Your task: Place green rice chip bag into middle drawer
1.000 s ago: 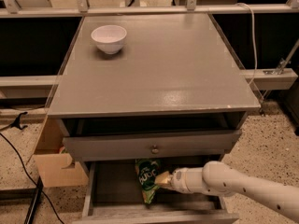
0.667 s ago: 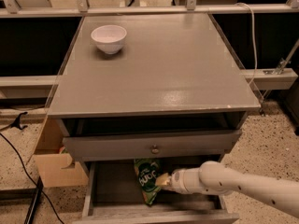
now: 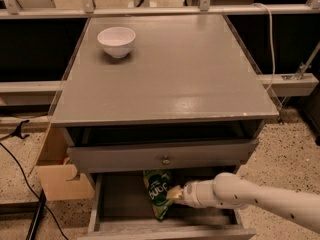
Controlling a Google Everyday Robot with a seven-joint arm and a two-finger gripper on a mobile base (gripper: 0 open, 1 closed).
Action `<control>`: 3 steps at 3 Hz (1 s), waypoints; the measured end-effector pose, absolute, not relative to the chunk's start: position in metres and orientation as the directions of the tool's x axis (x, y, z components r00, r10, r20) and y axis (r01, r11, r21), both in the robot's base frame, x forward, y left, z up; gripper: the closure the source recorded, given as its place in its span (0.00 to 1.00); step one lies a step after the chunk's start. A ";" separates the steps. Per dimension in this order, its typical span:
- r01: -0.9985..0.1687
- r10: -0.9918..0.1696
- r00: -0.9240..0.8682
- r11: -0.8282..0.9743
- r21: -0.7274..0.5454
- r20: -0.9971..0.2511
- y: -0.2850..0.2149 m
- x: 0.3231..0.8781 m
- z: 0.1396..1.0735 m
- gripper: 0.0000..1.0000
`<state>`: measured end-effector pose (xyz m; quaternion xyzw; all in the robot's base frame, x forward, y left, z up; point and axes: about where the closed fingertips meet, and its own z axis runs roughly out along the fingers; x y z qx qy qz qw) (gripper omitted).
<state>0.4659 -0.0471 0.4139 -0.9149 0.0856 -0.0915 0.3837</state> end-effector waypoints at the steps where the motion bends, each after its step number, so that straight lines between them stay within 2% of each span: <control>1: -0.087 -0.227 0.969 -0.691 -0.718 0.102 -0.047 0.466 0.414 0.53; 3: -0.086 -0.227 0.969 -0.691 -0.718 0.102 -0.047 0.466 0.414 0.00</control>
Offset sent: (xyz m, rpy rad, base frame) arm 0.0000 0.0000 0.0000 0.0000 0.0000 0.0000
